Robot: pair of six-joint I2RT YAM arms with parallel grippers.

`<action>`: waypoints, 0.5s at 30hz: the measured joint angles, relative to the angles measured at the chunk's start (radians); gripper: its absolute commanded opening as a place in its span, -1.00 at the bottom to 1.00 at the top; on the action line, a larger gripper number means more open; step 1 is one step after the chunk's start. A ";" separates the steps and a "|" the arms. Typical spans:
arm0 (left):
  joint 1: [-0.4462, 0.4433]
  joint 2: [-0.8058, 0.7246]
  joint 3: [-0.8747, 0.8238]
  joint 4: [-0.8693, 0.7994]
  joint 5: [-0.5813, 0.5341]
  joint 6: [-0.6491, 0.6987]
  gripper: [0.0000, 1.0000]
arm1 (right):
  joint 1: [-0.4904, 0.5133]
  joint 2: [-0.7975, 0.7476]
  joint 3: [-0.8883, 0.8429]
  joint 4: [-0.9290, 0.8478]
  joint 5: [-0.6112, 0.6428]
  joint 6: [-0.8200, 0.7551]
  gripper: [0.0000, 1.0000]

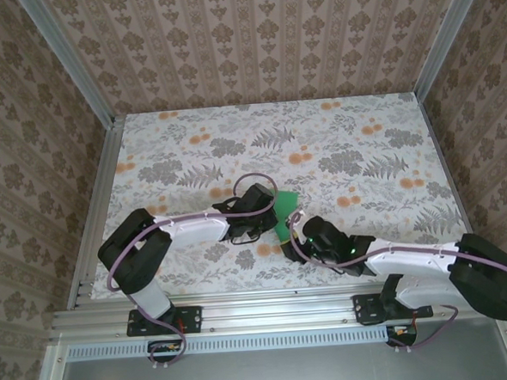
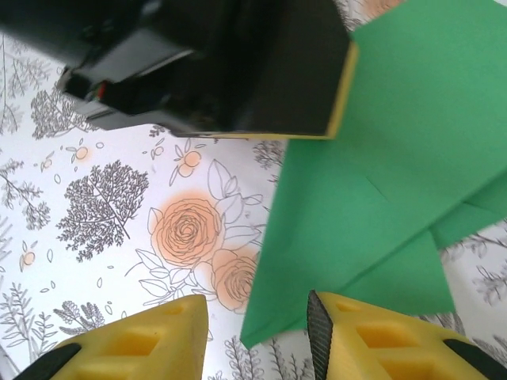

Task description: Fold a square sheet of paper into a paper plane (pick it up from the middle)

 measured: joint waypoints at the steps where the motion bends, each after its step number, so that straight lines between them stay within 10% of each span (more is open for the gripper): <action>1: 0.000 0.000 -0.001 0.000 0.000 0.000 -1.00 | 0.018 0.018 -0.003 0.023 0.021 -0.021 -0.17; 15: -0.002 0.000 -0.002 0.006 0.006 -0.004 -0.97 | 0.113 0.256 -0.016 0.267 0.222 -0.256 -0.17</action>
